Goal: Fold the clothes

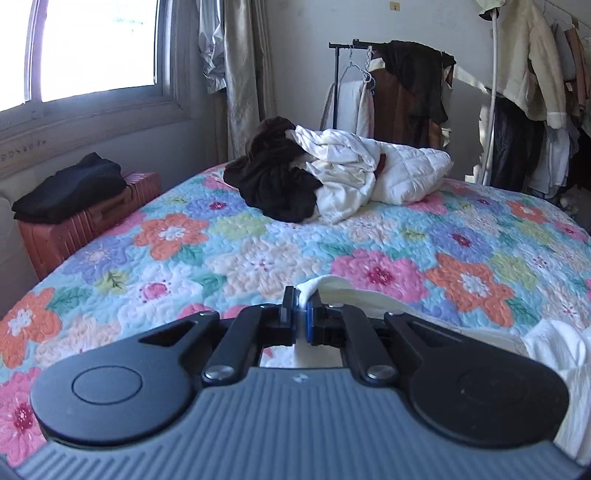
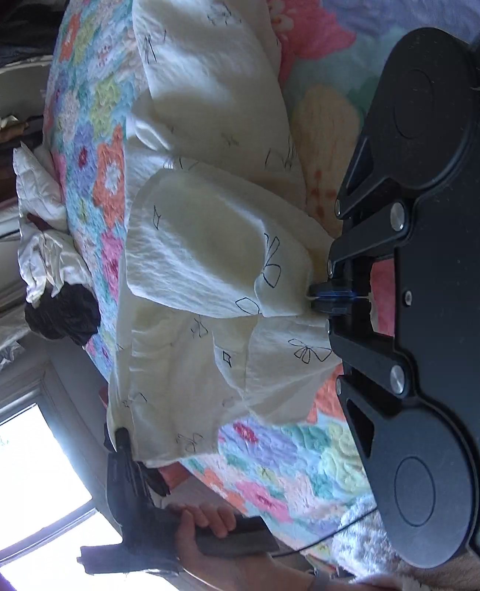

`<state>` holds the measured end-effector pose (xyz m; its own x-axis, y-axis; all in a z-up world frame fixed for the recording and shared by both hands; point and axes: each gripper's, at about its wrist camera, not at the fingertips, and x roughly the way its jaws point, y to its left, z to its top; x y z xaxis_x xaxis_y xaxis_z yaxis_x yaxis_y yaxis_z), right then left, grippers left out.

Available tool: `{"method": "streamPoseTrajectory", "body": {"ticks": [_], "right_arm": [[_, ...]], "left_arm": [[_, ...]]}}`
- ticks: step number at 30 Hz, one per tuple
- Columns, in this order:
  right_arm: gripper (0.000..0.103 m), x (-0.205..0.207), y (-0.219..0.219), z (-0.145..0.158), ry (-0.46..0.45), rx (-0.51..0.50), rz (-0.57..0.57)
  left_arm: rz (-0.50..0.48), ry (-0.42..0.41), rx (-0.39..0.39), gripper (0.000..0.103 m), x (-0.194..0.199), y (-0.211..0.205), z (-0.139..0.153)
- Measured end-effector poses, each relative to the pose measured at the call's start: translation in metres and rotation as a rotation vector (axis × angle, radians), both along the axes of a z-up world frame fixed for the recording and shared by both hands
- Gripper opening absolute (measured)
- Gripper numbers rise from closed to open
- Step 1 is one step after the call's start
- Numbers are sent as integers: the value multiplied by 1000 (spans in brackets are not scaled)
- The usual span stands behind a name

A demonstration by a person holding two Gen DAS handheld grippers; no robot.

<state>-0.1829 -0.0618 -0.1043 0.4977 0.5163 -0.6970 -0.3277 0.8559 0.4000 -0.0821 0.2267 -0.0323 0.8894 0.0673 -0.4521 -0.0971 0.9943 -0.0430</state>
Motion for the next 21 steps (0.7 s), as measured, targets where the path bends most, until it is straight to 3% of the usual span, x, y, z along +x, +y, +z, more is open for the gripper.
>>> {"method": "streamPoseTrajectory", "body": {"ticks": [3,8,12,17,21], "right_arm": [[2,-2,23,3,-25,12,36],[2,0,42,9,-45,42,74],[2,6,48,-5,-32,13,86],[2,12,46,-33,16,-36,57],[2,7,39,-34,19,-50,66]], "left_arm": [[16,-25,-43,4,4,11,5],[60,-56,-29,4,9,19,13],[94,-70,-9,5,13,22,15],[-10,71,87,7,23,-16,-31],[18,213,7,13,26,-13,-58]]}}
